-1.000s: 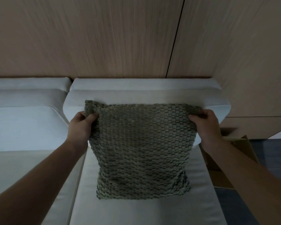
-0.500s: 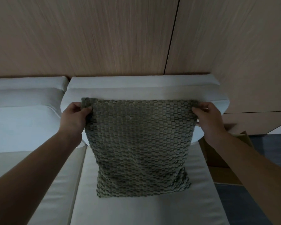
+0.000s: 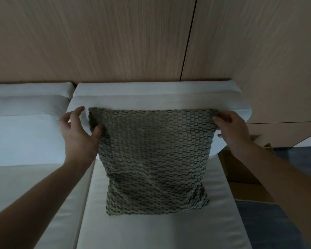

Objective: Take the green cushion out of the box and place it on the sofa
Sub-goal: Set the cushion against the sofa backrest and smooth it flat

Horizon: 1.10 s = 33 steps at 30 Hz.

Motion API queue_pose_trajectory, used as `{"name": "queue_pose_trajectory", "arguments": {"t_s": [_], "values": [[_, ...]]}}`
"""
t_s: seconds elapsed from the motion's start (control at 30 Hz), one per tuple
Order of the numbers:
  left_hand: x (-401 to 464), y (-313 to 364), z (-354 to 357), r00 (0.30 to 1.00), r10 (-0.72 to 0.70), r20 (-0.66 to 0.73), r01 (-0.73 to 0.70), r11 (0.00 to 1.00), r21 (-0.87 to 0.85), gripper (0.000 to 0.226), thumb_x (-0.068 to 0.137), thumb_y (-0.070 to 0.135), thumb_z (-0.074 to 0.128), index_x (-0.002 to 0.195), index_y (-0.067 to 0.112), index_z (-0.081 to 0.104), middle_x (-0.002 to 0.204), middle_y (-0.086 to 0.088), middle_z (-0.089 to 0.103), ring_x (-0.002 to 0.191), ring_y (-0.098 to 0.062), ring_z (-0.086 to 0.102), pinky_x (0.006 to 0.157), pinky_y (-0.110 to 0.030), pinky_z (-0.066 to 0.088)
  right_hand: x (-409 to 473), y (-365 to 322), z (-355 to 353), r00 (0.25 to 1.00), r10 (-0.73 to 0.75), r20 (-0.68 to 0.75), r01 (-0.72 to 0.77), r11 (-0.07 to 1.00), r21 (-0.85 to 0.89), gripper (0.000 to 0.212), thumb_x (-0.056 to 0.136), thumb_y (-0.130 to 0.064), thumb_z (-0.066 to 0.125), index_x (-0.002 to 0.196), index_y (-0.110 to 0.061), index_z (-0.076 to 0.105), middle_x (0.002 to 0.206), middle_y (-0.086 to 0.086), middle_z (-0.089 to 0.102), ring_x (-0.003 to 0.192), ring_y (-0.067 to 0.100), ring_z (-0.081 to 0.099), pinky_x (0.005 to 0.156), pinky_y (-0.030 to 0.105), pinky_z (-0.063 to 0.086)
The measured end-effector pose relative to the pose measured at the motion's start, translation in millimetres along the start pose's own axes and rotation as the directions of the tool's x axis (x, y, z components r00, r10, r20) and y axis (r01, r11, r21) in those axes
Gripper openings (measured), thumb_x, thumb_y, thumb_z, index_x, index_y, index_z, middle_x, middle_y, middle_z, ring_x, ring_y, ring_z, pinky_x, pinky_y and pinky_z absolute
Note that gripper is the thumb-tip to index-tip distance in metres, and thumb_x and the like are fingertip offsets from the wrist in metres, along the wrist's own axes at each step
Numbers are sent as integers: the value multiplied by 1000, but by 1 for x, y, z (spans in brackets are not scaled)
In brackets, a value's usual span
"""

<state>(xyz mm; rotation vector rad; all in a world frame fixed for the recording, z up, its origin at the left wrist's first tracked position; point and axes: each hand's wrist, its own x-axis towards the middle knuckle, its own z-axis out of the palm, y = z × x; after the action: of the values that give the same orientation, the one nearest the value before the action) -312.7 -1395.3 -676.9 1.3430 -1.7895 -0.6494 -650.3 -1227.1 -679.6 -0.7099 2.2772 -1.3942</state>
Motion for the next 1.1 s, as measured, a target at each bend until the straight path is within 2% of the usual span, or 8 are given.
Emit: {"name": "queue_pose_trajectory", "arguments": {"t_s": [0.1,0.2,0.3,0.4,0.5,0.73,0.87,1.1], "values": [[-15,6,-3,974,215,70,-223,967,125,61,82,11,69,137,16,44,143,-22,32,130,-36,36,104,-42,37,7,-2,-2,1000,10,15,-9,997,-72,14,86,-34,63,97,-25,60,99,2,69,99,27,66,93,55,51],[-43,6,2,927,336,168,-363,917,167,57,84,18,65,137,11,46,142,-22,36,130,-38,38,103,-57,41,-6,-10,0,999,-8,-39,3,994,-105,32,90,-38,57,114,-17,58,108,4,64,102,24,60,93,46,49],[-92,-5,19,857,403,320,-473,862,182,62,87,29,57,143,7,41,150,-22,33,140,-39,31,108,-59,35,-52,-12,17,937,-335,-97,279,887,-369,53,90,-41,57,134,-15,43,136,14,48,124,29,46,98,43,43],[-120,-19,42,808,421,412,-540,809,232,69,91,34,50,150,8,27,159,-22,22,148,-37,14,113,-61,26,-108,-3,65,794,-571,209,586,625,-516,60,92,-48,50,144,-20,38,153,10,36,146,31,25,116,52,27],[-108,-24,61,795,407,450,-568,760,316,72,91,36,44,153,8,18,161,-21,10,150,-36,3,115,-63,19,-131,15,114,682,-572,455,727,467,-503,62,94,-56,40,149,-28,30,161,4,26,151,28,12,119,58,17],[-31,-18,78,781,429,453,-622,596,508,82,91,68,28,155,20,11,162,-21,4,149,-40,-1,116,-64,2,-66,1,131,658,-567,496,719,277,-637,66,94,-66,26,152,-33,23,164,0,18,152,27,9,116,67,2],[3,-17,72,778,455,434,-628,603,493,98,84,78,34,154,13,14,162,-23,9,149,-39,3,118,-58,9,-23,6,105,594,-616,518,743,173,-646,67,94,-65,34,150,-30,29,162,1,23,151,25,14,116,66,10],[25,-21,63,784,469,406,-619,629,469,110,78,83,39,154,8,12,161,-22,13,150,-35,6,121,-50,8,22,23,44,686,-621,380,624,234,-745,74,94,-63,30,152,-17,24,159,13,28,148,31,21,119,55,12]]}}
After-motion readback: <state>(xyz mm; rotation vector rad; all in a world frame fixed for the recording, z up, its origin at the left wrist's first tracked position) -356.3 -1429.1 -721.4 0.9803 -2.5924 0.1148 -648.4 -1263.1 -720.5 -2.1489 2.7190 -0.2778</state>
